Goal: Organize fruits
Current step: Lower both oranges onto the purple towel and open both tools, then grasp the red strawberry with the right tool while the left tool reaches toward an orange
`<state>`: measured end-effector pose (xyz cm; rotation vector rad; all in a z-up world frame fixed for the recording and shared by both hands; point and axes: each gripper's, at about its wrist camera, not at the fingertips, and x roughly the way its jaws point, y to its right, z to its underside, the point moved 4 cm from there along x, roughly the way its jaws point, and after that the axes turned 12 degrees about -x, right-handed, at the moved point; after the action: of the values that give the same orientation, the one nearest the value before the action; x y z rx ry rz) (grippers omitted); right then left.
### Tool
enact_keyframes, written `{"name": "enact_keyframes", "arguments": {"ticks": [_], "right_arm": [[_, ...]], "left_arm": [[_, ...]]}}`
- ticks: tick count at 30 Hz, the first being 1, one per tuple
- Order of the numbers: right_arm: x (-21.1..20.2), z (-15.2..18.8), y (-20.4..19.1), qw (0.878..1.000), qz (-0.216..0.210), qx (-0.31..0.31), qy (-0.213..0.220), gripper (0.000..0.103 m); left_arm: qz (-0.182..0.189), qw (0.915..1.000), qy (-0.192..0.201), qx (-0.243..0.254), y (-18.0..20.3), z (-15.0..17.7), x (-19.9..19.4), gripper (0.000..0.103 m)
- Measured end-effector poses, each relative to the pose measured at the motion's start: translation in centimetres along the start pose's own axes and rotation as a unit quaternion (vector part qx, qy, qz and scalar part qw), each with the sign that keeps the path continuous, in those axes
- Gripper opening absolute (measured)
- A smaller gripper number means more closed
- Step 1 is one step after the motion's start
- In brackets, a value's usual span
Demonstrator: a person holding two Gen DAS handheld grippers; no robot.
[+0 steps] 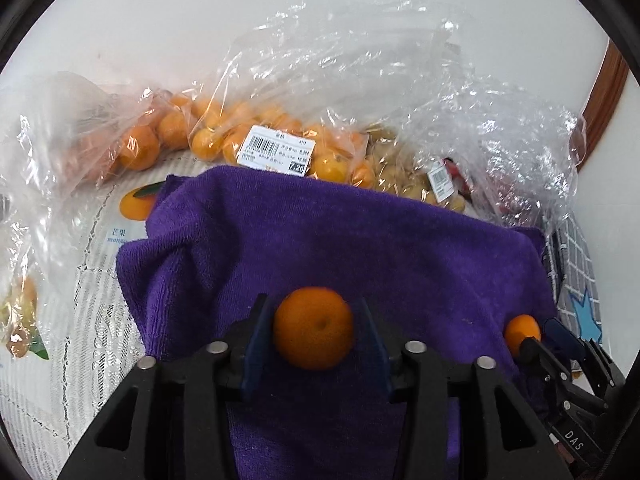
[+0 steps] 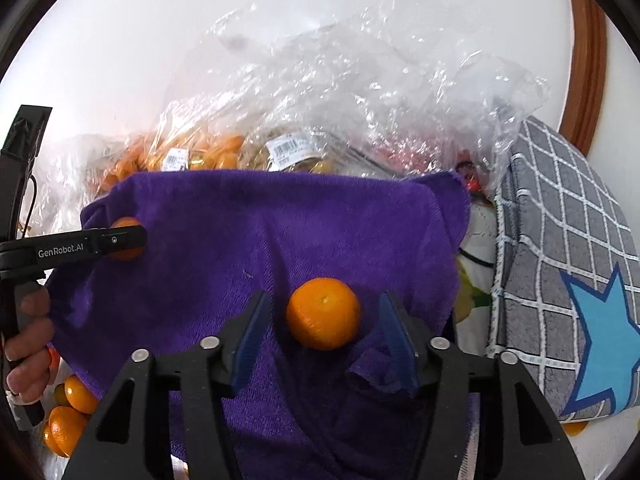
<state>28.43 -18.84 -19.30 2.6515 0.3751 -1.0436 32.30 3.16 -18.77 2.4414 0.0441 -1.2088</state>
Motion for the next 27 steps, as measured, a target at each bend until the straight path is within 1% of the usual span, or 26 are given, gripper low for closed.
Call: {"name": "enact_keyframes", "arguments": {"ticks": [5,11,13,15,17,20,24,27], "right_arm": [[-1.1,0.0,0.3,1.000,0.004,0.005,0.007,0.060],[-3.2,-0.9,-0.1,0.999,0.021,-0.003,0.032,0.060],[-4.3,-1.2,0.0,0.998,0.033,0.000,0.046,0.060],[-5.7,-1.4,0.3,0.997,0.042,0.011,0.061,0.060],[-6.6,-1.4,0.5,0.997,0.041,0.018,0.061,0.059],[-8.4,-0.5,0.5,0.998,0.033,0.022,0.053,0.059],[-9.7,2.3,-0.5,0.999,0.019,0.016,0.035,0.058],[-10.0,4.5,-1.6,1.000,0.001,0.011,0.029,0.051]], "left_arm": [[-0.001,0.9999,0.015,-0.001,0.4,-0.4,-1.5,0.051],[0.008,0.9986,0.052,0.009,1.6,-0.9,-5.3,0.051],[0.007,0.9977,0.066,0.014,1.7,-0.6,-7.0,0.051],[0.001,0.9969,0.078,0.006,1.1,0.1,-8.5,0.051],[-0.003,0.9966,0.082,0.002,0.4,0.9,-9.6,0.051],[-0.030,0.9956,0.088,0.009,-0.6,2.1,-10.8,0.051],[-0.029,0.9952,0.093,0.007,-2.3,4.1,-12.6,0.050],[-0.032,0.9956,0.088,0.003,-3.8,5.7,-13.2,0.050]]}}
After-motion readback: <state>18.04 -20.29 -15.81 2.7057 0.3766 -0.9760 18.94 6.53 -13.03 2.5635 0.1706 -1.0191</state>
